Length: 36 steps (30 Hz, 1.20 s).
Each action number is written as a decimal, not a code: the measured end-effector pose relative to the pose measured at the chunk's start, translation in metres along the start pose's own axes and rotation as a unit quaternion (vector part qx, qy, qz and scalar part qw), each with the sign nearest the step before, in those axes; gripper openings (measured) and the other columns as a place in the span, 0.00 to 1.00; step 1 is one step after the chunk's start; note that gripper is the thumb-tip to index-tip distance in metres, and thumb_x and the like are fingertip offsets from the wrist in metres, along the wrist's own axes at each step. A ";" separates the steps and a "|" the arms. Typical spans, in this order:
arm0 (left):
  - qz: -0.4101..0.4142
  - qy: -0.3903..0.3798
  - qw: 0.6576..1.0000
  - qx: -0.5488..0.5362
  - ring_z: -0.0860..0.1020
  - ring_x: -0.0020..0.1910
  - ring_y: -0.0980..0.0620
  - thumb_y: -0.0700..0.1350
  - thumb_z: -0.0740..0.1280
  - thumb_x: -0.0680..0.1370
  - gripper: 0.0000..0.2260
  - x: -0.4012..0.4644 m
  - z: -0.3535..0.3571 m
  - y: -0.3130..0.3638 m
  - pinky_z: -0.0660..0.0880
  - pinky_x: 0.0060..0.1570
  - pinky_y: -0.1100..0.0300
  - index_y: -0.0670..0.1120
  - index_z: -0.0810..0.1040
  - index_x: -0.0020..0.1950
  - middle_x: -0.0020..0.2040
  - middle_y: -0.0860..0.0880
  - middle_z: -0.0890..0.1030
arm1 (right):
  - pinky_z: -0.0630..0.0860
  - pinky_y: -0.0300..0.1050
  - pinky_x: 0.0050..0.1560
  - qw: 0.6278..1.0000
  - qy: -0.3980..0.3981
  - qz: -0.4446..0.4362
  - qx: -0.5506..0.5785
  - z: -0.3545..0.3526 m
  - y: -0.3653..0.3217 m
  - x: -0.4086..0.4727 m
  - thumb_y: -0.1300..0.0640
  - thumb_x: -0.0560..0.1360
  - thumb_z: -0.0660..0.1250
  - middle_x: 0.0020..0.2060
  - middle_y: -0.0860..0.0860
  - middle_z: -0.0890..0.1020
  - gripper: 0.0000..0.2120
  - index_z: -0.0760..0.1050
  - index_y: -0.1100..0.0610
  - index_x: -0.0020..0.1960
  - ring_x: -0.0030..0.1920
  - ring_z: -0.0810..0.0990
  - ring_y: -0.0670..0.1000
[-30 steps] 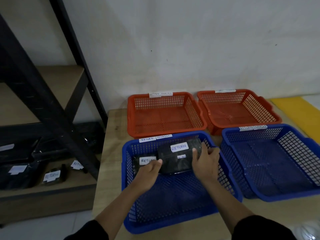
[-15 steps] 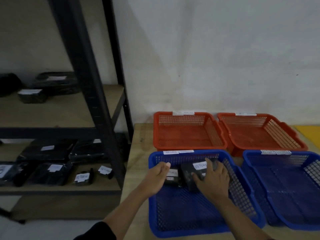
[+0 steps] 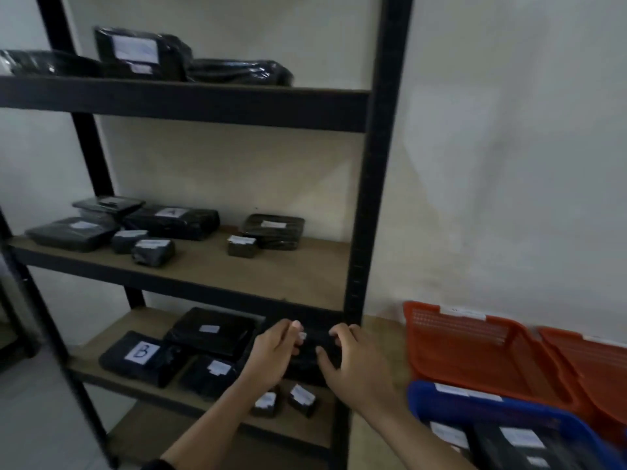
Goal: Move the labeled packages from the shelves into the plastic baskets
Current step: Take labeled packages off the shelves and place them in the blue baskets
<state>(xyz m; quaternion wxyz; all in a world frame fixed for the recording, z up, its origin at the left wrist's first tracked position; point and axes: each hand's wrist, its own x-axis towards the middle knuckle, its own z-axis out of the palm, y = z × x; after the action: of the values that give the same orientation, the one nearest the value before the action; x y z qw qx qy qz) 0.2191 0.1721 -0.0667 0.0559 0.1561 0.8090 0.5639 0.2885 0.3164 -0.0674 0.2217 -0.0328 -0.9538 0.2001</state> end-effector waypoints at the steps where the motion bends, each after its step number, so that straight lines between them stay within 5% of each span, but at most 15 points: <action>1: 0.000 0.017 1.000 0.004 0.79 0.43 0.55 0.49 0.56 0.81 0.12 0.006 -0.021 -0.004 0.73 0.39 0.67 0.46 0.77 0.51 0.44 0.48 0.81 | 0.73 0.37 0.52 1.000 0.005 -0.006 0.005 0.005 -0.017 0.012 0.41 0.77 0.59 0.55 0.44 0.77 0.17 0.71 0.48 0.62 0.55 0.76 0.44; 9: 0.019 0.050 0.999 0.010 0.80 0.40 0.51 0.51 0.58 0.80 0.10 0.070 -0.175 -0.043 0.76 0.43 0.59 0.52 0.77 0.45 0.41 0.49 0.82 | 0.76 0.43 0.46 0.996 0.053 0.050 0.051 0.063 -0.117 0.114 0.44 0.77 0.62 0.50 0.48 0.79 0.15 0.73 0.52 0.59 0.50 0.79 0.49; 14: 0.042 0.011 0.999 0.028 0.81 0.45 0.51 0.52 0.55 0.81 0.12 0.107 -0.222 -0.051 0.76 0.43 0.60 0.49 0.77 0.50 0.45 0.50 0.81 | 0.77 0.44 0.44 0.989 0.070 0.112 0.067 0.086 -0.135 0.155 0.45 0.77 0.62 0.50 0.48 0.81 0.16 0.73 0.53 0.59 0.49 0.81 0.50; 21: 0.054 -0.018 0.998 0.002 0.80 0.47 0.54 0.52 0.57 0.80 0.10 0.165 -0.224 -0.047 0.77 0.47 0.59 0.51 0.75 0.52 0.47 0.51 0.80 | 0.75 0.45 0.48 0.973 0.050 0.201 0.098 0.106 -0.133 0.220 0.46 0.75 0.64 0.48 0.50 0.82 0.13 0.75 0.54 0.54 0.50 0.81 0.53; 26: 0.039 -0.044 0.998 0.002 0.79 0.49 0.52 0.54 0.56 0.80 0.11 0.210 -0.214 -0.050 0.77 0.54 0.53 0.50 0.74 0.54 0.49 0.49 0.79 | 0.77 0.44 0.38 0.969 -0.008 0.209 0.134 0.128 -0.123 0.276 0.45 0.75 0.64 0.39 0.51 0.83 0.17 0.79 0.59 0.42 0.41 0.81 0.51; 30: 0.032 -0.045 0.998 0.013 0.79 0.49 0.51 0.54 0.55 0.81 0.12 0.235 -0.210 -0.050 0.77 0.54 0.53 0.50 0.71 0.59 0.47 0.52 0.77 | 0.73 0.45 0.47 0.946 -0.070 0.276 0.157 0.143 -0.112 0.305 0.37 0.73 0.62 0.46 0.54 0.83 0.25 0.82 0.59 0.48 0.49 0.80 0.55; 36: -0.029 -0.016 0.997 -0.064 0.78 0.49 0.52 0.56 0.54 0.80 0.16 0.256 -0.202 -0.058 0.76 0.53 0.55 0.50 0.68 0.65 0.53 0.51 0.76 | 0.71 0.46 0.46 0.923 -0.057 0.309 0.220 0.151 -0.107 0.315 0.47 0.78 0.61 0.46 0.56 0.83 0.19 0.81 0.61 0.49 0.47 0.80 0.54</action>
<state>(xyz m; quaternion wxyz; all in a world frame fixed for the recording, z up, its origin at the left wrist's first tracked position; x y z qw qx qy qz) -0.0873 0.0538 -0.0264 0.0949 0.1382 0.7746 0.6098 -0.0577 0.2101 -0.0201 0.0952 -0.2651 -0.8391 0.4655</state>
